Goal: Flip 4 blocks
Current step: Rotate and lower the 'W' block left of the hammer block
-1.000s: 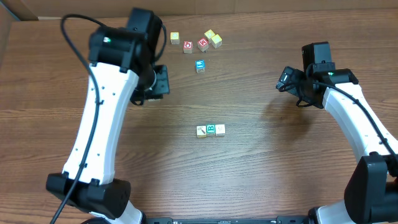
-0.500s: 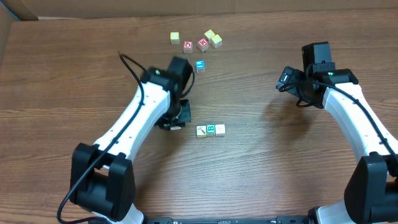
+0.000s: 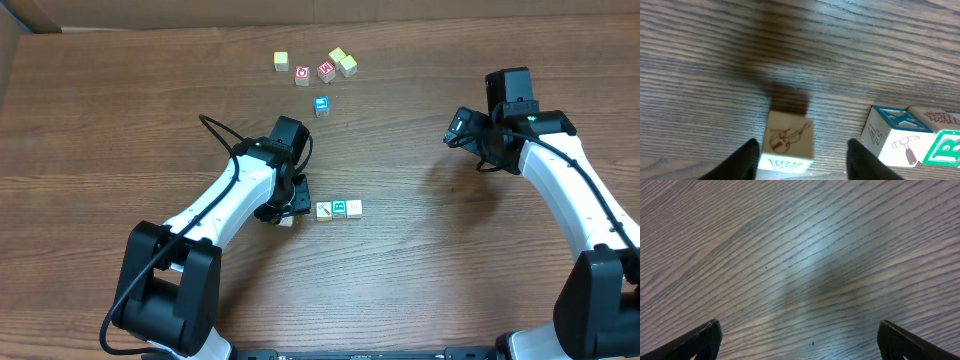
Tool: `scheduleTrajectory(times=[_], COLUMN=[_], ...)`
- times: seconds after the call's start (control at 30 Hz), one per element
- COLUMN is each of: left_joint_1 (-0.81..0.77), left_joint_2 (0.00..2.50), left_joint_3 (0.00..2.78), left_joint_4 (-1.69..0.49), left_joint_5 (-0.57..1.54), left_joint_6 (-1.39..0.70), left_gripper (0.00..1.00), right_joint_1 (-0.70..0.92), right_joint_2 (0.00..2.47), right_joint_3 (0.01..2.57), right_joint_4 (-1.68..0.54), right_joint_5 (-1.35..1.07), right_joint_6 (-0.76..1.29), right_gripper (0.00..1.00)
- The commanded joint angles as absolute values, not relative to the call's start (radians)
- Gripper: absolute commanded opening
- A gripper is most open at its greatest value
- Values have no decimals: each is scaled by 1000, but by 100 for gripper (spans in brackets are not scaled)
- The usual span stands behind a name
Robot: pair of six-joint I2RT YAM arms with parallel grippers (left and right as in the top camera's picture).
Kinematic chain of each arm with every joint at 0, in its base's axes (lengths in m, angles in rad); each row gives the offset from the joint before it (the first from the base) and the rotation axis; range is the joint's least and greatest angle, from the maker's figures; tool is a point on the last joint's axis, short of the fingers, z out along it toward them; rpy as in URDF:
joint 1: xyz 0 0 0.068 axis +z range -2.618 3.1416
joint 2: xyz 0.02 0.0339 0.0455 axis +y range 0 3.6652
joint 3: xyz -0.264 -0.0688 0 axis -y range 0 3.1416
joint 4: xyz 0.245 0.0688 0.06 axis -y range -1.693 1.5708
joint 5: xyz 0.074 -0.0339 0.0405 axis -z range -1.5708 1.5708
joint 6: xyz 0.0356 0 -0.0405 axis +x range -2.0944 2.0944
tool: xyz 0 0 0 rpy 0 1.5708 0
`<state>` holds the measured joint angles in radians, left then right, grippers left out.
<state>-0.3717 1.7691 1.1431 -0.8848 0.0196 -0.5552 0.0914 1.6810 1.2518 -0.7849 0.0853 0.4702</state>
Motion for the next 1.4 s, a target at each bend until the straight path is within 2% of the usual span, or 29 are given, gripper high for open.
scheduleTrajectory(times=[0.0,0.13,0.27,0.3,0.37,0.4,0.63,0.9,1.37], left_joint_1=[-364,-345,-320,-315,-307,-305,-309,-309,-309], left_joint_2=[1758,1758,1758,1758,1758,1758,1760,1760,1760], left_joint_3=[1156,1234,1327,1342,1351,1349,1254,1071,1042], left_joint_4=[-894,-955,-1052,-1077,-1119,-1144,-1140,-928,-875], left_joint_5=[27,19,12,7,-14,-36,-114,-111,122], left_joint_6=[-561,-552,-516,-516,-516,-516,-520,-520,-522], left_gripper=[54,54,44,40,11,4,4,4,4], right_joint_1=[89,89,89,89,89,89,89,89,89], right_joint_2=[1670,1670,1670,1670,1670,1670,1670,1670,1670], right_joint_3=[1266,1266,1266,1266,1266,1266,1266,1266,1266], right_joint_4=[-780,-780,-780,-780,-780,-780,-780,-780,-780], right_joint_5=[88,88,88,88,88,88,88,88,88], right_joint_6=[466,466,466,466,466,466,466,466,466], right_gripper=[100,100,100,100,100,100,100,100,100])
